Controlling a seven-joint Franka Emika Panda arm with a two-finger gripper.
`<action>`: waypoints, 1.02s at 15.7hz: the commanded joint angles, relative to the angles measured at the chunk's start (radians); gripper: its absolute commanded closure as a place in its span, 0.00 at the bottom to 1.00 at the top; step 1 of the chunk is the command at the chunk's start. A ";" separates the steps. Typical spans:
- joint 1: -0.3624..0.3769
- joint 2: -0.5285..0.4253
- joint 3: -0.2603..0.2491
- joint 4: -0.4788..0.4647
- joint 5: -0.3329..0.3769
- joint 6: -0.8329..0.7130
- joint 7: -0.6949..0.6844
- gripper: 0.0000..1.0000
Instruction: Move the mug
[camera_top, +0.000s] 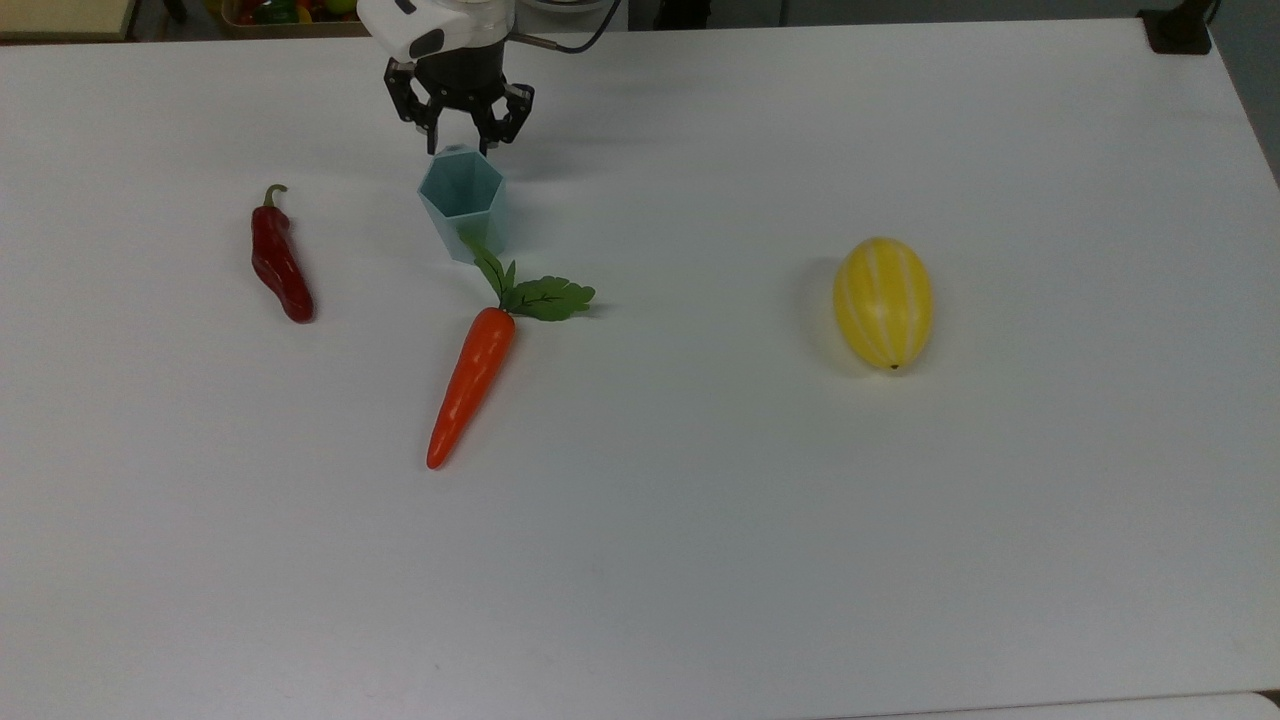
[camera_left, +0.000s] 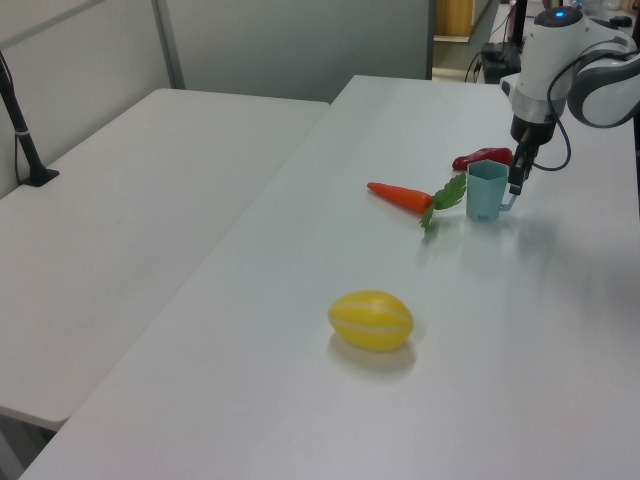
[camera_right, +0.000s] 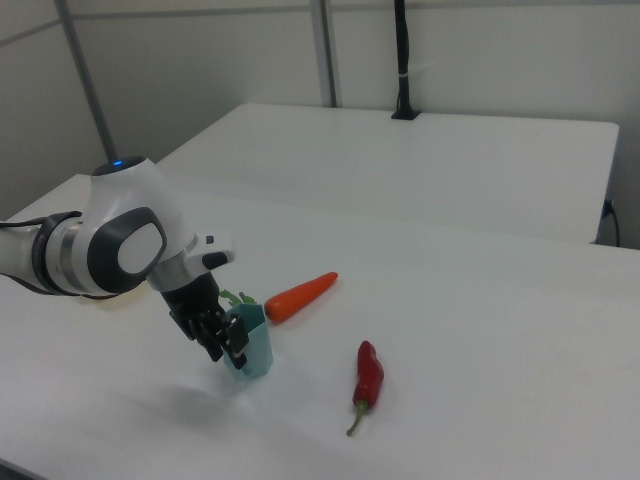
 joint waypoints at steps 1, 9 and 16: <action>0.008 -0.021 -0.006 -0.009 -0.023 -0.035 0.046 0.33; 0.028 -0.050 0.018 0.167 0.009 -0.313 0.099 0.00; 0.053 -0.023 0.018 0.509 0.225 -0.574 0.069 0.00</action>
